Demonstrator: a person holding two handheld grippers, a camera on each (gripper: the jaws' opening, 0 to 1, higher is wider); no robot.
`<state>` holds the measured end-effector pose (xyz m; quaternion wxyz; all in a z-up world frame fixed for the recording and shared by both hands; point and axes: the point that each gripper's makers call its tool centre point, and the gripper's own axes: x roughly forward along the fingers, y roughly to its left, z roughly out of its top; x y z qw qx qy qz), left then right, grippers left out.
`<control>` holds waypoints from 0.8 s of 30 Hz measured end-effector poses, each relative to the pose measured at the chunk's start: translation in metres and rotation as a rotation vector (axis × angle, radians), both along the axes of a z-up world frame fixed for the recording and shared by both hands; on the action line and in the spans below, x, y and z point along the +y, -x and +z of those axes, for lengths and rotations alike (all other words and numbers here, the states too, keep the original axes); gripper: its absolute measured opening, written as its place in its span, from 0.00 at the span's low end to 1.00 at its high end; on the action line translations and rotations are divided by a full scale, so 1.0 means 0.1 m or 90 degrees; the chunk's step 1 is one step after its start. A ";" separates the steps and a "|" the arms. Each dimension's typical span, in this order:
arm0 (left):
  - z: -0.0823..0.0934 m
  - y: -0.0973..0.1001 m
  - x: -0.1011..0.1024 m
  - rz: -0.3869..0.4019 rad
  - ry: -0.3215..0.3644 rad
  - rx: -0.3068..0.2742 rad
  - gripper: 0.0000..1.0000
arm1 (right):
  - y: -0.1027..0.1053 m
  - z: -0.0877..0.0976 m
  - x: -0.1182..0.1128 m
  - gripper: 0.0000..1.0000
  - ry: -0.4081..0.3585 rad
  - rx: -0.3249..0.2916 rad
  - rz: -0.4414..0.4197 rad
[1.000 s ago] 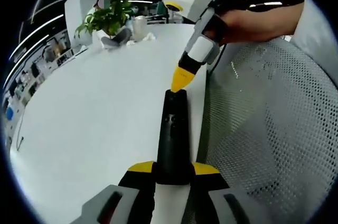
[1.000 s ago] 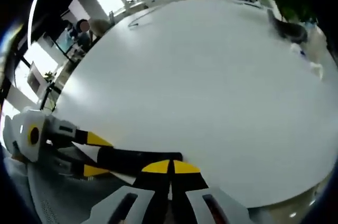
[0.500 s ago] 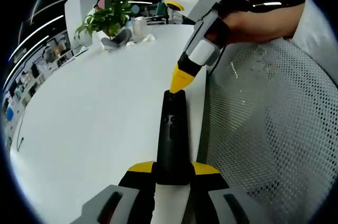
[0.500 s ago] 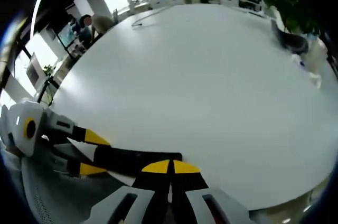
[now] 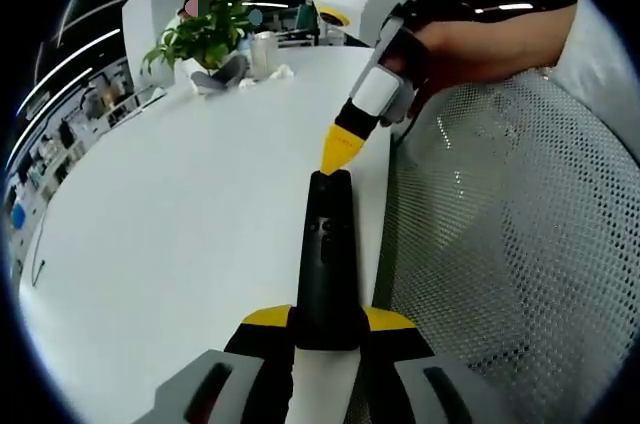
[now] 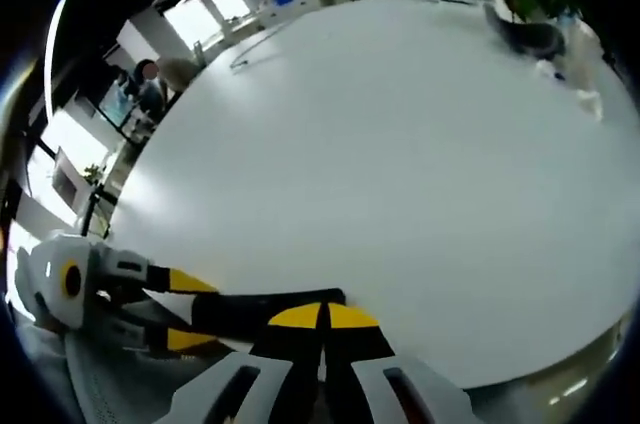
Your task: Press the specified remote control buttons in sequence, fully releasing each button before pressing the next.
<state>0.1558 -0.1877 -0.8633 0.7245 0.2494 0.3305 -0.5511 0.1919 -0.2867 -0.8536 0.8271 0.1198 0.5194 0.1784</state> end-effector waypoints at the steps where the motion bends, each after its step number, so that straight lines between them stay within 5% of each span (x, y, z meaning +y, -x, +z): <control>1: 0.00 0.00 0.00 0.000 0.001 0.000 0.25 | 0.00 0.00 0.00 0.00 -0.003 0.001 -0.003; 12: 0.00 0.00 0.01 -0.001 0.004 -0.001 0.25 | 0.03 0.01 0.04 0.00 0.033 0.009 0.035; 24: 0.01 0.00 0.01 -0.003 0.006 -0.001 0.25 | 0.03 0.06 0.11 0.00 0.008 0.004 0.047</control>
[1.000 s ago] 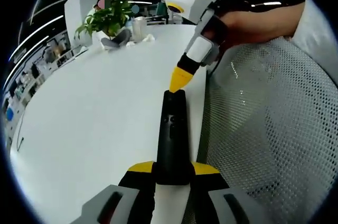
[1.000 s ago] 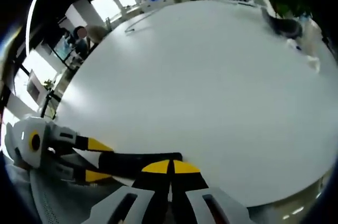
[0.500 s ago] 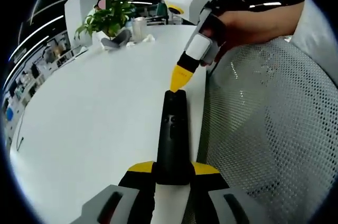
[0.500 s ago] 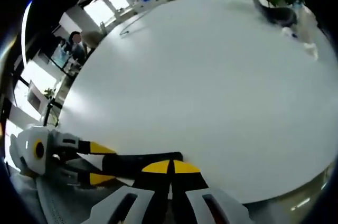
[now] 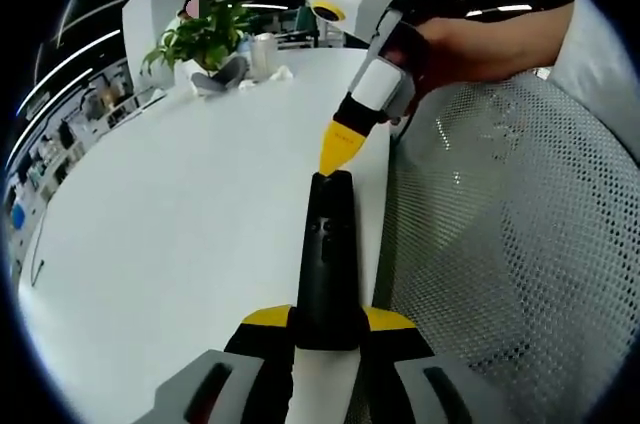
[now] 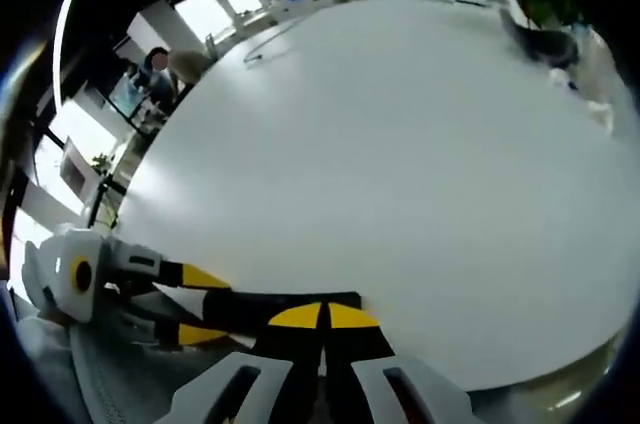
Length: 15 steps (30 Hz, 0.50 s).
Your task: Press the specified remote control buttons in sequence, fully releasing each button before pressing the next.
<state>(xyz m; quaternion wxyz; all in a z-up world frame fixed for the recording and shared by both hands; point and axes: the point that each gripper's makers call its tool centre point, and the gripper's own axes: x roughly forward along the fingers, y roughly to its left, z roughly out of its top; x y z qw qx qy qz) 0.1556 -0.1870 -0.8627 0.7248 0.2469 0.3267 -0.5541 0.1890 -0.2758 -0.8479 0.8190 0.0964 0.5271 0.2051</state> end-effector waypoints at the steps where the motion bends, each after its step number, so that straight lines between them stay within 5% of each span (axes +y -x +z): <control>1: 0.00 0.00 0.00 0.000 0.000 0.000 0.25 | 0.01 -0.02 0.00 0.00 0.004 0.005 0.003; 15: 0.00 0.00 0.00 -0.004 0.007 -0.001 0.25 | 0.05 -0.05 0.01 0.00 0.020 0.015 0.016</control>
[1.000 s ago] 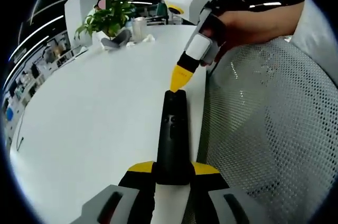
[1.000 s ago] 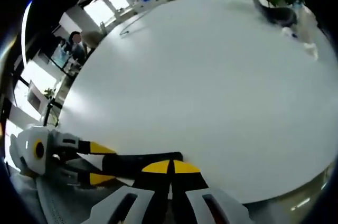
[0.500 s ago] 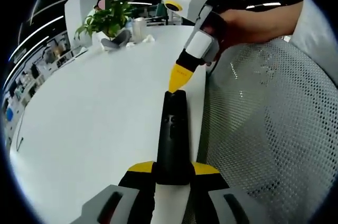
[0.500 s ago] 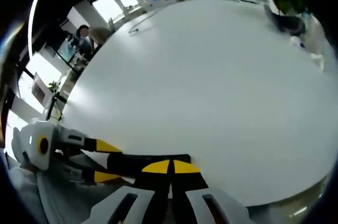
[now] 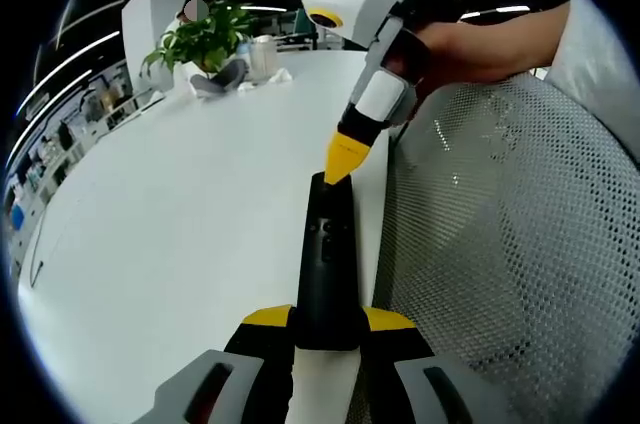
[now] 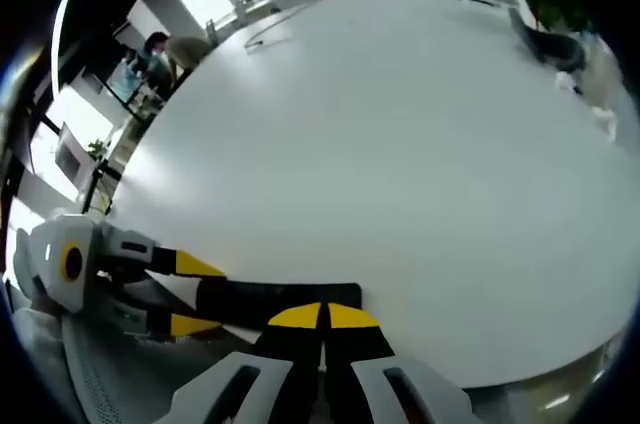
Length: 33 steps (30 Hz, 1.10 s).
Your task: Press the specified remote control buttons in sequence, fully releasing each button before pressing the next.
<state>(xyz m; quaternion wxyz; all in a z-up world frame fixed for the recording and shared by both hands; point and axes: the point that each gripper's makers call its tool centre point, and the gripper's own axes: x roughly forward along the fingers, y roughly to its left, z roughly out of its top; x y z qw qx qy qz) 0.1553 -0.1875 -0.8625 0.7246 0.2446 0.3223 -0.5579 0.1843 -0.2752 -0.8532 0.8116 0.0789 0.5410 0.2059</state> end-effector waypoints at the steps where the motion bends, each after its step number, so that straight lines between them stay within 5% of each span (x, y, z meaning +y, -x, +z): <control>1: 0.00 0.00 0.00 0.000 0.000 0.000 0.25 | 0.00 0.00 0.00 0.00 0.001 -0.001 0.002; 15: 0.00 0.00 0.00 -0.001 0.001 0.000 0.25 | -0.01 -0.01 0.01 0.00 0.036 -0.027 0.032; 33: -0.01 0.00 -0.01 -0.001 0.001 0.000 0.25 | -0.01 -0.01 0.00 0.00 0.017 -0.017 0.013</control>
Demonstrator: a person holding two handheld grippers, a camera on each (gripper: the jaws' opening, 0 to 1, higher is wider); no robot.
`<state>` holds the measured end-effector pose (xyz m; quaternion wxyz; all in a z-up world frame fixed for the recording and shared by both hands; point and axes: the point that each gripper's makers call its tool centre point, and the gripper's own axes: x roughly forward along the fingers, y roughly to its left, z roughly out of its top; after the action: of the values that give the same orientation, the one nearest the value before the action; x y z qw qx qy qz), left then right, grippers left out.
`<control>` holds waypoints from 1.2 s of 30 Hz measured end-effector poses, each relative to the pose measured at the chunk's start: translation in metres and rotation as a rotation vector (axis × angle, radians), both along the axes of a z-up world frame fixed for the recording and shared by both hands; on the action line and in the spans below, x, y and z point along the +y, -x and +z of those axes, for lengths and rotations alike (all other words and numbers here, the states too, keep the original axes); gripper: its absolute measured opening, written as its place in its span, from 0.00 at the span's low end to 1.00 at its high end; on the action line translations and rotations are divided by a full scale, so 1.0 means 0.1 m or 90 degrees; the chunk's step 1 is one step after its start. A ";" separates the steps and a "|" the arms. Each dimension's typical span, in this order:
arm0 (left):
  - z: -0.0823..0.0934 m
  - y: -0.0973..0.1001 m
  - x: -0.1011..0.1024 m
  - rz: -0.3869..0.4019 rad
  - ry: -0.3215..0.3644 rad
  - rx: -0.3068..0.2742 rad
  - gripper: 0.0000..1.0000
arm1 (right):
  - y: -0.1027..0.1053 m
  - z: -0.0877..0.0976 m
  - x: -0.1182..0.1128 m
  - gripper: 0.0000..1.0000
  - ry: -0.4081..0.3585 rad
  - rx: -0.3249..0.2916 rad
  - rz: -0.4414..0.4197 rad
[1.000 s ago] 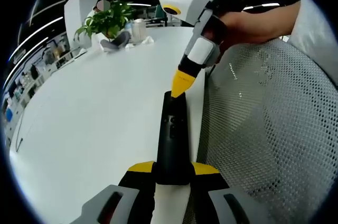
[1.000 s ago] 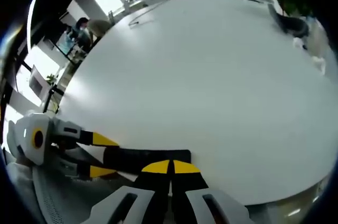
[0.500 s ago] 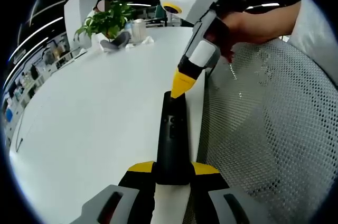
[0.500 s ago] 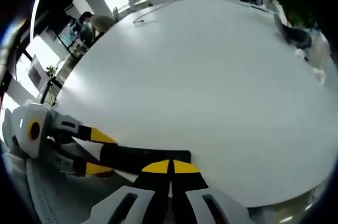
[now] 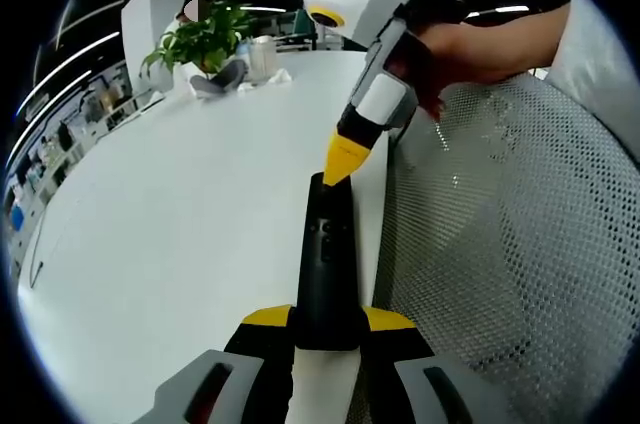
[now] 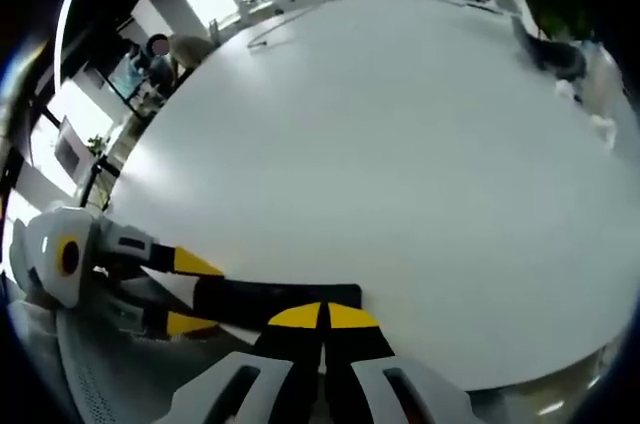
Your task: Press the specified remote control buttons in sequence, fully releasing each button before pressing the next.
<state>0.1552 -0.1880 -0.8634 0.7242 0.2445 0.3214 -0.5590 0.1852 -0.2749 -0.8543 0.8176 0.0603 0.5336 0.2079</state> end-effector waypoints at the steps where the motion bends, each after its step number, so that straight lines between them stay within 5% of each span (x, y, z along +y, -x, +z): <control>1: 0.00 0.00 0.00 0.000 0.000 0.000 0.25 | 0.01 0.00 0.01 0.00 0.009 -0.005 0.010; 14: 0.00 0.00 0.00 0.000 0.000 0.000 0.25 | 0.01 0.01 0.01 0.00 0.045 -0.016 0.051; 22: 0.00 0.00 0.00 -0.001 0.002 0.000 0.25 | 0.00 0.08 0.14 0.00 -0.007 -0.027 0.061; 36: 0.01 0.00 0.00 -0.004 -0.001 -0.002 0.25 | 0.01 0.01 0.11 0.00 0.012 -0.010 0.063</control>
<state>0.1548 -0.1881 -0.8629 0.7227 0.2467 0.3200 -0.5608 0.1837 -0.2635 -0.8528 0.8111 0.0244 0.5313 0.2435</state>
